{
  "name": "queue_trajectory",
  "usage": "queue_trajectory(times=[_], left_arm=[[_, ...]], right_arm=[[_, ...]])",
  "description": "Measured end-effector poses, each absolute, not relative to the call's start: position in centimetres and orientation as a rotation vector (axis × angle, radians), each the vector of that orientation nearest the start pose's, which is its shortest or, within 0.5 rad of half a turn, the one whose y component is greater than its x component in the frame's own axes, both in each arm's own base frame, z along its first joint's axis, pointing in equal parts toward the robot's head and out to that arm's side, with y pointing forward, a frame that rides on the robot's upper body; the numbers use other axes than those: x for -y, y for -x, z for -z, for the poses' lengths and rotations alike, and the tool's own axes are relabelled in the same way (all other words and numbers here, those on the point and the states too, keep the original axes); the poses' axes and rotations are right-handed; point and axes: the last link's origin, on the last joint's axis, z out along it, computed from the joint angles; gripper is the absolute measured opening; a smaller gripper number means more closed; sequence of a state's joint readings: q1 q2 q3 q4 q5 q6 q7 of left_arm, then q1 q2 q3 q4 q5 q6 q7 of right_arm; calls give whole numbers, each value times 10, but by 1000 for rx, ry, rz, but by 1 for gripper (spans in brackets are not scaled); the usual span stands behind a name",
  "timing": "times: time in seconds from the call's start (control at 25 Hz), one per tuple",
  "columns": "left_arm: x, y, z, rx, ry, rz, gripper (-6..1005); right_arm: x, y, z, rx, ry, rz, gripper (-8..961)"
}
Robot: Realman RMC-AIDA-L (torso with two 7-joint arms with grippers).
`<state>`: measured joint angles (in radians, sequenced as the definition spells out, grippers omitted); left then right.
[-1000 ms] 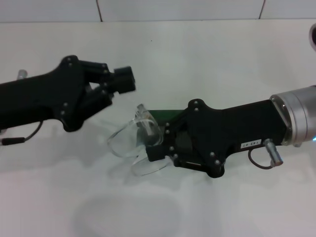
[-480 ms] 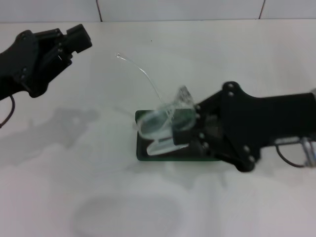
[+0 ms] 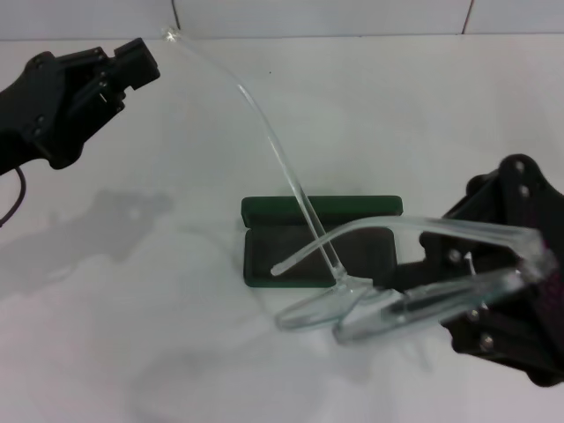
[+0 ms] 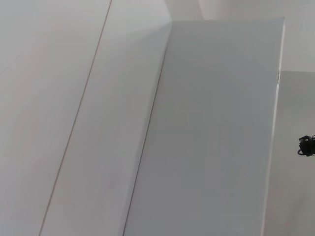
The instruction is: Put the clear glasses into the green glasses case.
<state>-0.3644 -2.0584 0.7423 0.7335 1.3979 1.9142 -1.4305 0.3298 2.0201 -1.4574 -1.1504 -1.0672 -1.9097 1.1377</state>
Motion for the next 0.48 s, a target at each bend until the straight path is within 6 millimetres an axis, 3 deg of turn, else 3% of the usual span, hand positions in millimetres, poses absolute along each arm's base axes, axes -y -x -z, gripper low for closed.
queue_trajectory(times=[0.16, 0.48], left_arm=[[-286, 230, -71, 423, 2487, 1491, 88], [-293, 205, -52, 386, 2592, 1542, 88]], right_arm=[[-240, -115, -39, 719, 2751, -1644, 69], [-261, -108, -18, 671, 2790, -1688, 68]])
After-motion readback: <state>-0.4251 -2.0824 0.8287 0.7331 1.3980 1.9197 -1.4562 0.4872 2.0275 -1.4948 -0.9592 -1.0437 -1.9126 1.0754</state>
